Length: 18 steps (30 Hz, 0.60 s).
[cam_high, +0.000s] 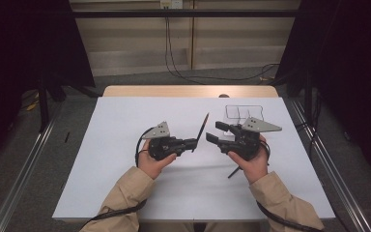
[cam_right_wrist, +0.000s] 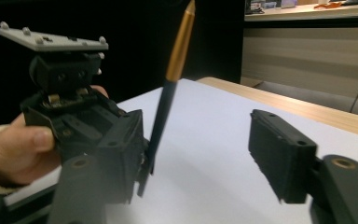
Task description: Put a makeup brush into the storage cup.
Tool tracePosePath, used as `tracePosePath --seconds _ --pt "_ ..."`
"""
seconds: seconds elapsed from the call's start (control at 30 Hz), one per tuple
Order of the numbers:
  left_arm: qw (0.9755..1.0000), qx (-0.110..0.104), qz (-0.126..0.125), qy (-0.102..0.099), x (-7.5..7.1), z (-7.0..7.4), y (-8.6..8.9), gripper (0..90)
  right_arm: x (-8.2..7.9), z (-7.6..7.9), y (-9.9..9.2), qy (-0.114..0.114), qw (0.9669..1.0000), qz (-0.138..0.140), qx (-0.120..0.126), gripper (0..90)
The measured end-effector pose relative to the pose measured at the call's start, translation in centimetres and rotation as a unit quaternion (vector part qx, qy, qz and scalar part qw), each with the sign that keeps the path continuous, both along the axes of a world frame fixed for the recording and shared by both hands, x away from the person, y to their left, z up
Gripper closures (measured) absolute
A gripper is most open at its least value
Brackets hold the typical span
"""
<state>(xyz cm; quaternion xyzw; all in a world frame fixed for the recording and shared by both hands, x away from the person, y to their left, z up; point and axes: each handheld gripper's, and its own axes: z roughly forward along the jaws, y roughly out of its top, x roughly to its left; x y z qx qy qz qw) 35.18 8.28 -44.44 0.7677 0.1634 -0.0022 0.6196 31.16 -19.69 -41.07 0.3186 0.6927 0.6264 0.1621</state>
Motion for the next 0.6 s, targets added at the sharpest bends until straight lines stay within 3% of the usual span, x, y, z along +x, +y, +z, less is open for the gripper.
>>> tracePosePath --seconds 0.33,0.6 --pt "1.0000 0.003 -0.001 0.002 -0.1 -0.2 -0.1 84.8 0.6 0.3 0.8 0.001 0.9998 0.013 0.017 58.7" --pt "1.0000 0.005 -0.004 0.003 -0.1 -0.4 -0.3 84.9 0.7 0.4 1.2 0.005 0.9996 0.022 0.018 64.9"
